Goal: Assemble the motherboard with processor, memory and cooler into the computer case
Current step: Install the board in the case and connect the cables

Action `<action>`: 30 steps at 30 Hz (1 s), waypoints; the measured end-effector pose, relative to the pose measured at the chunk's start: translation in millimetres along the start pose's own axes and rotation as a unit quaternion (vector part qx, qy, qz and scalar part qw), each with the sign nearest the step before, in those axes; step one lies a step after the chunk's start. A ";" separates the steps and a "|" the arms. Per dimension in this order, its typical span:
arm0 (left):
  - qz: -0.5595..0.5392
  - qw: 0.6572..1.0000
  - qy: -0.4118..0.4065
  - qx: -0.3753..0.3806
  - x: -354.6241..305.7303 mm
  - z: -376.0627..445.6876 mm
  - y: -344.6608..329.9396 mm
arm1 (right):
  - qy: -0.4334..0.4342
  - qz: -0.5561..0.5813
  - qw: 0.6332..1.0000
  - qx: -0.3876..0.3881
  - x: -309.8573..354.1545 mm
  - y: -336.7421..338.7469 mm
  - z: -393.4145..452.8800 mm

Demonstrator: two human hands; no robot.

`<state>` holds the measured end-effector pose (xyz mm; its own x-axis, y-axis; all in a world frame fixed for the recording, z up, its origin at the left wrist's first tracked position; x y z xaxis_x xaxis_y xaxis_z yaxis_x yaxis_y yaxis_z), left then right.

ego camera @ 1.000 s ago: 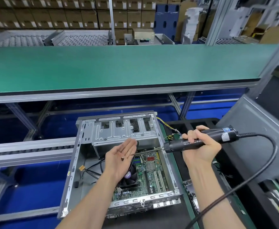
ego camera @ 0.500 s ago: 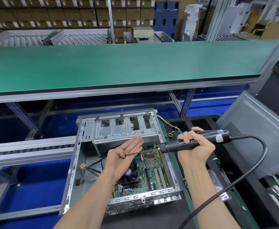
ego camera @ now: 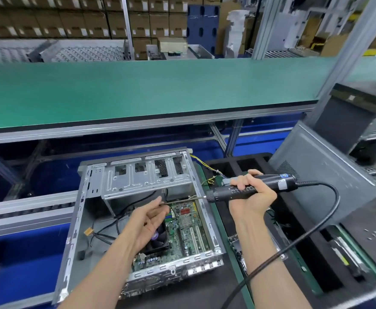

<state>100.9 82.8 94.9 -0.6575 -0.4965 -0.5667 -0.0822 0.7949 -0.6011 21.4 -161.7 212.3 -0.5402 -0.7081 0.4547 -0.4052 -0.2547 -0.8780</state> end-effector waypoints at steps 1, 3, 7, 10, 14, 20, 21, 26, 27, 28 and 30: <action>0.011 1.000 -0.010 -0.003 0.8 3.3 1.4 | -0.003 0.004 1.000 -0.002 1.5 -0.2 0.1; 0.026 0.999 -0.025 -0.002 2.6 9.4 3.2 | 0.000 -0.003 1.000 -0.009 4.6 0.3 -0.2; 0.024 0.999 -0.033 -0.010 5.1 15.7 6.0 | 0.009 -0.004 1.000 -0.013 7.2 4.3 0.7; 0.017 0.999 -0.041 -0.002 4.8 14.5 2.9 | 0.004 -0.006 1.000 -0.017 6.6 7.7 3.4; 0.011 0.999 -0.053 -0.003 5.1 13.4 -1.7 | 0.000 0.004 1.000 -0.024 4.4 9.6 3.8; -0.011 0.997 -0.071 -0.002 4.4 15.5 -5.3 | 0.009 0.012 0.999 -0.043 4.5 12.3 5.1; -0.010 0.997 -0.074 0.000 4.6 15.3 -6.5 | 0.011 0.007 0.999 -0.048 5.0 13.1 5.4; -0.020 0.995 -0.098 -0.009 2.5 13.9 -14.2 | 0.019 0.001 0.998 -0.061 2.0 15.3 4.4; -0.023 0.994 -0.102 -0.012 3.0 13.8 -15.2 | 0.020 0.003 0.998 -0.063 1.3 16.1 4.4; -0.026 0.994 -0.106 -0.013 3.7 14.0 -15.9 | 0.022 0.007 0.997 -0.067 0.8 16.7 4.7; -0.036 0.992 -0.117 -0.011 5.4 13.3 -17.6 | 0.021 0.020 0.996 -0.081 -0.2 18.2 5.3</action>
<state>108.8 61.5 94.9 -0.4580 -0.6174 -0.6395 -0.1402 0.7606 -0.6339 18.0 -169.7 195.5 -0.5871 -0.6866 0.4288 -0.4948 -0.1147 -0.8614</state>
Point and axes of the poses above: each hand's wrist, its own z-axis towards the middle knuckle, its own y-axis out of the back of the hand, x = y × z, the point moved 5 cm from there along z, towards the middle knuckle, and after that the axes turned 3 degrees about -z, right-handed, at the moved point
